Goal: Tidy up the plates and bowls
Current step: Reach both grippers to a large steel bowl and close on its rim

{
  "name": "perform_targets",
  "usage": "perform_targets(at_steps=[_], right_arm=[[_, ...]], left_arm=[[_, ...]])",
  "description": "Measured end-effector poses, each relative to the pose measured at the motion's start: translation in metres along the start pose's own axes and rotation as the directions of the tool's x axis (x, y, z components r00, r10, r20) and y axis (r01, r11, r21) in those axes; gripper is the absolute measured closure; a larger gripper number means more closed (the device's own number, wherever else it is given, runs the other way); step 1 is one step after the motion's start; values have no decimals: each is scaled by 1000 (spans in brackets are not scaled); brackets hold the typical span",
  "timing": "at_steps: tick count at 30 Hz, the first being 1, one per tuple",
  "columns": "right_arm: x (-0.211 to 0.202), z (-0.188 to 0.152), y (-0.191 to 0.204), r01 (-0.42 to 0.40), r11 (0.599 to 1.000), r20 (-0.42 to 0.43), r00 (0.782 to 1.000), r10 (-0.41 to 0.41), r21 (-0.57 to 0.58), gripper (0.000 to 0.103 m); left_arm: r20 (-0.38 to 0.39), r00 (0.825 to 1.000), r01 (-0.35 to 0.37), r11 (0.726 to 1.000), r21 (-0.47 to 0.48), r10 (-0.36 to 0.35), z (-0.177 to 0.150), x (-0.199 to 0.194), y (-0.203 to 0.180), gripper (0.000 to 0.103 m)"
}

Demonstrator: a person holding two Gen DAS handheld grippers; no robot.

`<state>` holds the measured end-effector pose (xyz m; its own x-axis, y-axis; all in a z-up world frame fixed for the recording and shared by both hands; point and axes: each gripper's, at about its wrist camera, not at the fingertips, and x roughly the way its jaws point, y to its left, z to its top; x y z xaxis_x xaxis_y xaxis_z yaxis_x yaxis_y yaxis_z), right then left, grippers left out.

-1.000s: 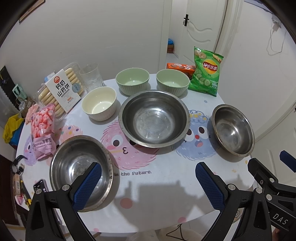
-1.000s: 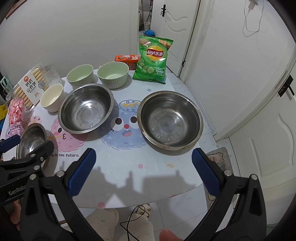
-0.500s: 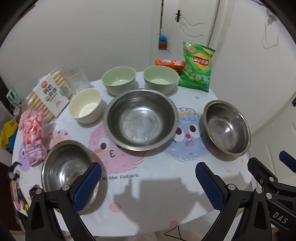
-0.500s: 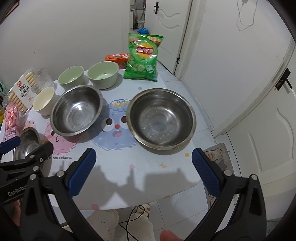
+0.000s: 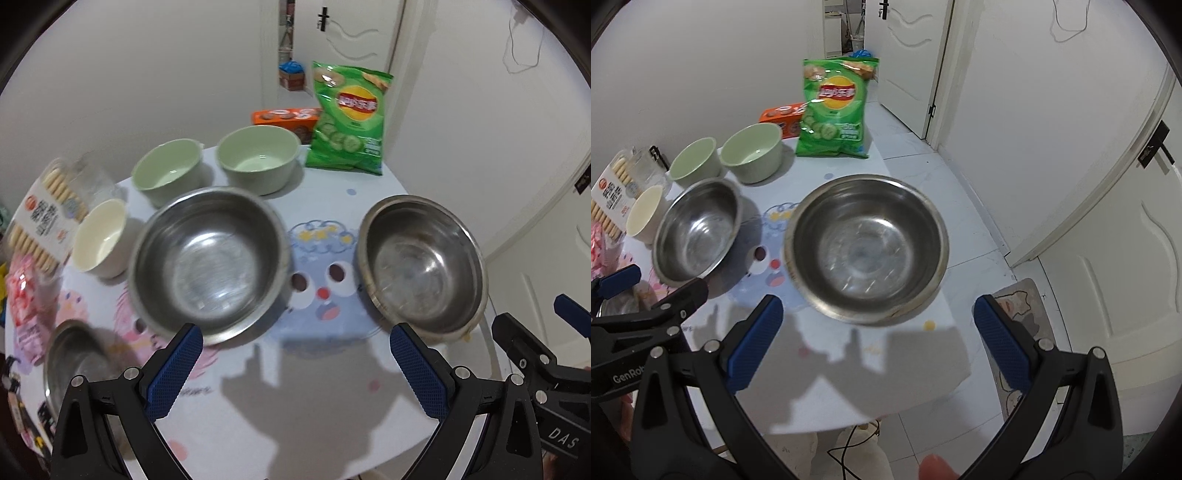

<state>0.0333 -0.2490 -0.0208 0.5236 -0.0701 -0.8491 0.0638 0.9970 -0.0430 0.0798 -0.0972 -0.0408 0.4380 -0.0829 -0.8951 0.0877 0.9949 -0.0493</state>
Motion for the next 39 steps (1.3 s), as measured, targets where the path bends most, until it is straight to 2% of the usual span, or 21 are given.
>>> perform_targets(at_steps=[4,11,12,14,16,23,24,26,29,32,34,39], right_arm=[[28,11,-20,-15,1000,-28,1000,15,6,0],[83,20,-46,-62,998,-142,988,62,7,0],[89,20,-50,-77,997,-154,985,78,10,2],[101,20,-54,-109,994,-181,977,110,16,13],[114,21,-57,-126,992,-218,968,126,13,28],[137,26,-63,-194,979,-273,941,201,53,40],[140,27,-64,-209,976,-283,934,219,65,45],[144,27,-66,-206,976,-295,930,219,77,52],[150,28,-71,-201,974,-312,923,224,104,64],[153,28,-77,-195,974,-321,921,223,117,76],[154,29,-77,-179,978,-321,925,206,111,82],[148,29,-74,-174,980,-295,936,194,94,82]], left_arm=[[-43,999,5,1000,-3,-6,12,30,-17,0],[-119,993,17,1000,-22,-19,19,78,-41,3],[-124,992,21,1000,-23,-24,19,82,-43,6],[-143,989,35,999,-18,-37,19,92,-51,12],[-165,985,48,999,-17,-50,20,98,-56,18],[-210,976,64,998,-7,-64,24,117,-69,45],[-218,974,68,998,-4,-67,25,119,-70,54],[-229,971,74,997,-3,-73,26,121,-72,62],[-231,971,59,998,7,-56,28,126,-73,69],[-229,973,26,1000,4,-24,30,129,-71,81],[-231,972,43,999,-15,-45,32,131,-69,82],[-206,977,47,998,-36,-54,30,126,-64,83]])
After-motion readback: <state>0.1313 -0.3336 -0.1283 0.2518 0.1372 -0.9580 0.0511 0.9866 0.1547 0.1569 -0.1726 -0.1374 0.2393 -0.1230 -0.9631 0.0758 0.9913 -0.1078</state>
